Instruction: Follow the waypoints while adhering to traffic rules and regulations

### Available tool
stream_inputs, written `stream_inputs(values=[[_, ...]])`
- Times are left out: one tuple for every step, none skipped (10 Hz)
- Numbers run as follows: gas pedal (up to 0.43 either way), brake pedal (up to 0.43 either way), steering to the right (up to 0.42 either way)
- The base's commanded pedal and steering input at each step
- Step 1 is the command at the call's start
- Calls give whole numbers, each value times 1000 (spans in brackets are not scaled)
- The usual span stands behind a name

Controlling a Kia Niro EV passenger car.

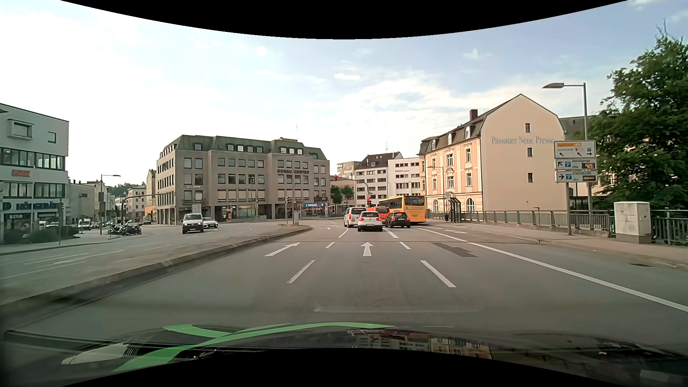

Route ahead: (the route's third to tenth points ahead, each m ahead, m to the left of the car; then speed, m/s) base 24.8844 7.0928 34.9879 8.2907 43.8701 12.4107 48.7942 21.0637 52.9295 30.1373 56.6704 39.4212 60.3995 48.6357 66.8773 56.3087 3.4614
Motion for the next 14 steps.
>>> stream_inputs(values=[[0,0,8],[0,0,8],[0,0,8],[0,0,8],[0,0,8],[0,0,8],[0,0,8],[0,18,6],[0,37,6],[0,49,6],[0,67,6],[0,85,5],[0,91,5],[0,85,5]])
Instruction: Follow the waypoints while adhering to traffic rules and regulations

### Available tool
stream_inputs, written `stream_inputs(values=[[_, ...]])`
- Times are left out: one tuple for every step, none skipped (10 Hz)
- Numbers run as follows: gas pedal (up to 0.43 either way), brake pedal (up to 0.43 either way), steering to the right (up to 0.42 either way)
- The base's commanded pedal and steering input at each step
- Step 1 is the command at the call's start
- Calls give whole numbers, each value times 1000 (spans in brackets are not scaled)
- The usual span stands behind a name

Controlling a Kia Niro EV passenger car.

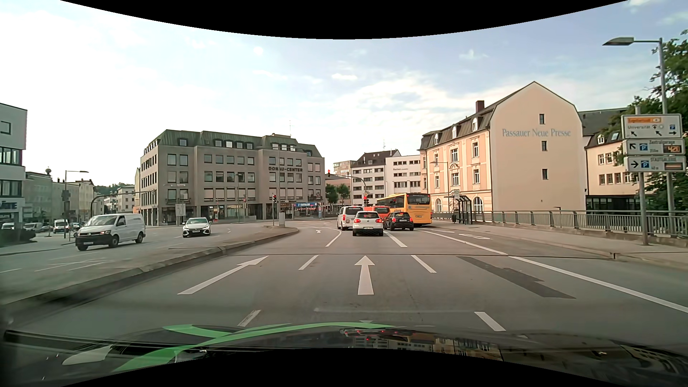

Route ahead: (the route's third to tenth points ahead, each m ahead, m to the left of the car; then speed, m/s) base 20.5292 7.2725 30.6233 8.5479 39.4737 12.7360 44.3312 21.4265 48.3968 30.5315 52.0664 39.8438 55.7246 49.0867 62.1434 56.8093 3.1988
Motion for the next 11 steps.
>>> stream_inputs(values=[[0,104,5],[0,110,5],[0,122,5],[0,152,5],[0,201,5],[0,201,5],[0,146,4],[0,67,2],[0,0,2],[0,24,2],[0,37,2]])
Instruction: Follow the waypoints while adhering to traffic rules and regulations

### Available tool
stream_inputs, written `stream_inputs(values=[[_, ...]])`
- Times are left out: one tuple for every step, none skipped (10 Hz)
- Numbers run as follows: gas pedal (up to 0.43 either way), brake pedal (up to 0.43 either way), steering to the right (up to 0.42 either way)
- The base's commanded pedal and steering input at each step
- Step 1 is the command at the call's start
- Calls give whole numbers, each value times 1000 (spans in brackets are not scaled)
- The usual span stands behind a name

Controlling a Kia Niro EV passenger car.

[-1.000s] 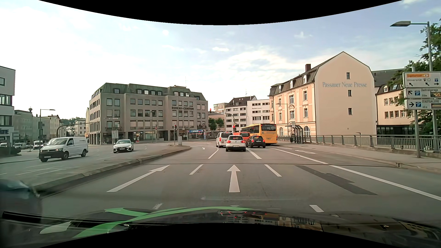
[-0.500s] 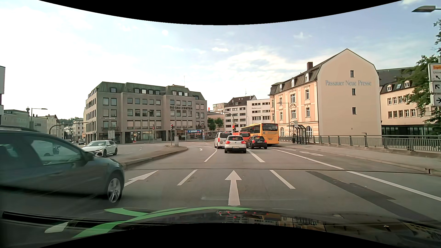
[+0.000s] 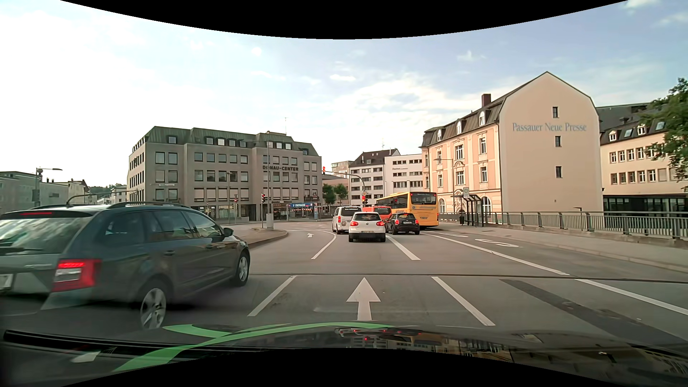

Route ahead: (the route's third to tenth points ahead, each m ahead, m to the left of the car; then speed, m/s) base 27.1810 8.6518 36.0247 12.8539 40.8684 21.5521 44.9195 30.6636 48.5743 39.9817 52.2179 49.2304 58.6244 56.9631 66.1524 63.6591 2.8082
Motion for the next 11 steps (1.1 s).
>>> stream_inputs(values=[[0,24,2],[0,0,2],[0,0,2],[0,0,2],[0,18,2],[0,67,2],[0,91,2],[0,110,2],[0,128,1],[0,152,-2],[0,165,-3]])
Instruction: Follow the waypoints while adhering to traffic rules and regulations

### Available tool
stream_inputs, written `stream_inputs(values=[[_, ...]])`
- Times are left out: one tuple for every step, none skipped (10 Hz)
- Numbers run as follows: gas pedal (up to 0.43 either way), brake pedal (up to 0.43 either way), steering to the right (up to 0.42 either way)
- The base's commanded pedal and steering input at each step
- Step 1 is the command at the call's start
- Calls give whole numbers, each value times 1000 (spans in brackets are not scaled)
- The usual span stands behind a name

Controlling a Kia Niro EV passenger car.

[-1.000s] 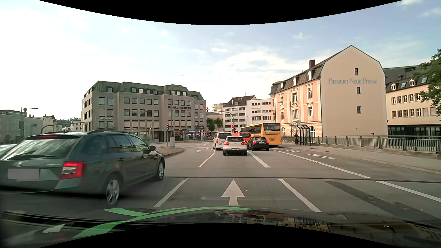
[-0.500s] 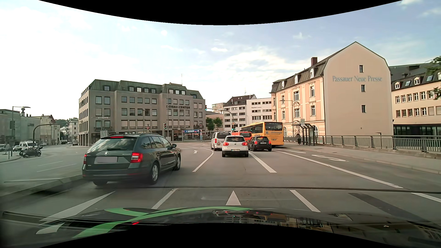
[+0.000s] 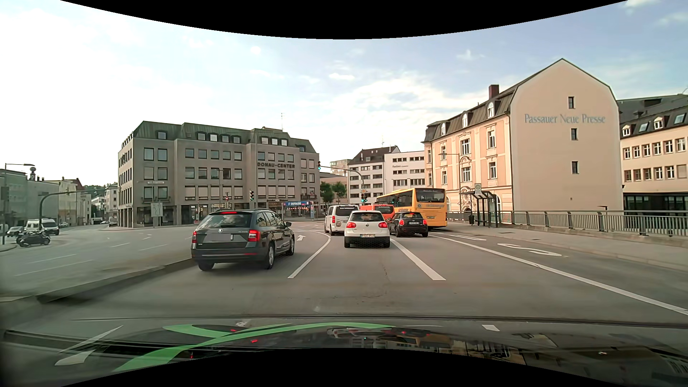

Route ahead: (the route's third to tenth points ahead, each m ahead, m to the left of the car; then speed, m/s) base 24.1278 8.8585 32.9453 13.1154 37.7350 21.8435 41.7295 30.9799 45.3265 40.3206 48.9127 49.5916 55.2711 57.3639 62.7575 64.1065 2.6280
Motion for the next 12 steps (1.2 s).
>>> stream_inputs(values=[[0,165,-2],[0,159,0],[0,146,0],[0,98,0],[0,49,1],[0,37,1],[0,55,1],[0,55,3],[0,61,5],[0,67,5],[0,55,5],[0,24,5]])
